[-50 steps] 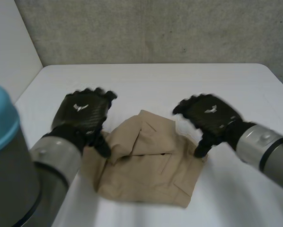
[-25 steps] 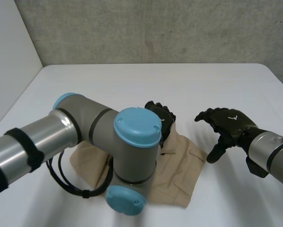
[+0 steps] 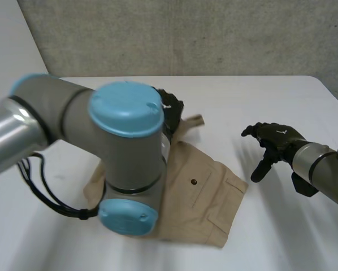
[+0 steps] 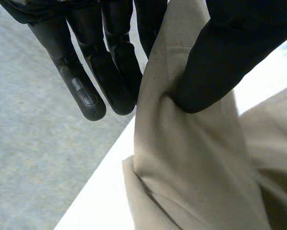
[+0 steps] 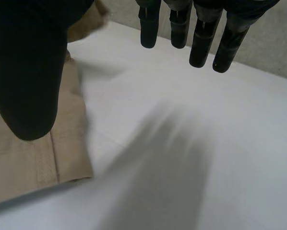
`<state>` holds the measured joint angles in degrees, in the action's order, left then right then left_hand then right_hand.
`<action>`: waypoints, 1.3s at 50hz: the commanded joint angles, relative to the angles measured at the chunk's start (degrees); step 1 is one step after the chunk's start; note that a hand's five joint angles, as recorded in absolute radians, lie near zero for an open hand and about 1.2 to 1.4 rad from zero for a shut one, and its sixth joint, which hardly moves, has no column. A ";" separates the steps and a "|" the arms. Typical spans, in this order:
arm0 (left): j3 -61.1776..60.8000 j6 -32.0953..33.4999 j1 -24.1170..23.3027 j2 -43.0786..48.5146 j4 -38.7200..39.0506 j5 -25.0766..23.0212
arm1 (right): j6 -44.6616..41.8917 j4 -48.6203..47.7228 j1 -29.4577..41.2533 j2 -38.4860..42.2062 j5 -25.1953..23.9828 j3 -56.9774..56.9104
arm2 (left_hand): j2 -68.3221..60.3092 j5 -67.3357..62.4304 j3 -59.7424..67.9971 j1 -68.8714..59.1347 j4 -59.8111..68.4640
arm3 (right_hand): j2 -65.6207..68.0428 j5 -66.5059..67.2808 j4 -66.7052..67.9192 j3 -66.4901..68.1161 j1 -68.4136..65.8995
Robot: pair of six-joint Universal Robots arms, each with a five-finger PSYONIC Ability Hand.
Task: Fold the shorts.
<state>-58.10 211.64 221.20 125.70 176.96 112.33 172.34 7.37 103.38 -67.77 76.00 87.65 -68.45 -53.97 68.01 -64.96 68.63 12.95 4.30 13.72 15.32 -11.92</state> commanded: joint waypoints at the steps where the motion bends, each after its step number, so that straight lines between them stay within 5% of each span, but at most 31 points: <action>1: -7.28 -0.27 1.51 -9.42 0.41 -0.44 | 5.10 3.62 4.54 4.13 -0.77 -6.25 | -11.55 -16.03 11.99 -15.04 11.37 | -2.95 -4.30 -3.72 -5.32 1.92; 12: -11.86 -0.71 1.78 -17.51 0.58 -0.36 | 6.08 3.79 10.79 13.18 0.29 -16.36 | -11.55 -16.03 11.99 -15.04 11.37 | -2.95 -4.30 -3.72 -5.32 1.92; 22: -13.88 -3.17 2.83 -23.22 1.37 -0.36 | 6.43 4.94 12.29 21.80 6.88 -26.91 | -11.55 -16.03 11.99 -15.04 11.37 | -2.95 -4.30 -3.72 -5.32 1.92; 31: -14.59 -4.57 5.38 -25.33 4.97 -0.53 | 8.10 5.81 12.55 23.04 5.83 -28.50 | -11.55 -16.03 11.99 -15.04 11.37 | -2.95 -4.30 -3.72 -5.32 1.92; 36: -13.71 -4.49 8.62 -24.98 9.62 -0.97 | 9.24 7.75 12.64 22.25 -3.37 -30.07 | -11.55 -16.03 11.99 -15.04 11.37 | 66.92 65.57 66.15 64.55 -67.96; 40: -11.44 -4.49 10.56 -23.06 14.36 -1.93 | 11.43 8.62 12.20 21.80 -9.27 -34.19 | -11.55 -16.03 11.99 -15.04 11.37 | 67.05 65.70 66.28 64.68 -68.08; 47: -5.63 -4.57 12.06 -17.52 17.90 -2.55 | 15.83 13.98 12.02 23.20 -11.14 -40.44 | -11.55 -16.03 11.99 -15.04 11.37 | 65.11 63.76 64.34 62.74 -66.14; 51: -4.83 -5.01 11.80 -16.90 17.81 -2.64 | 16.88 15.65 11.93 24.79 -12.01 -41.41 | -11.55 -16.03 11.99 -15.04 11.37 | 19.08 17.74 18.32 16.71 -20.12; 65: -10.80 -7.65 8.28 -23.66 16.84 -2.82 | 25.15 15.57 11.85 31.21 -16.85 -44.67 | -11.55 -16.03 11.99 -15.04 11.37 | 6.89 5.54 6.12 4.52 -7.92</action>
<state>-65.47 204.39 230.80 106.70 194.27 109.50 195.11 23.19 115.23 -39.10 60.02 45.05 -68.66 -53.97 68.31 -64.96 68.67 22.94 10.97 20.71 21.43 -18.79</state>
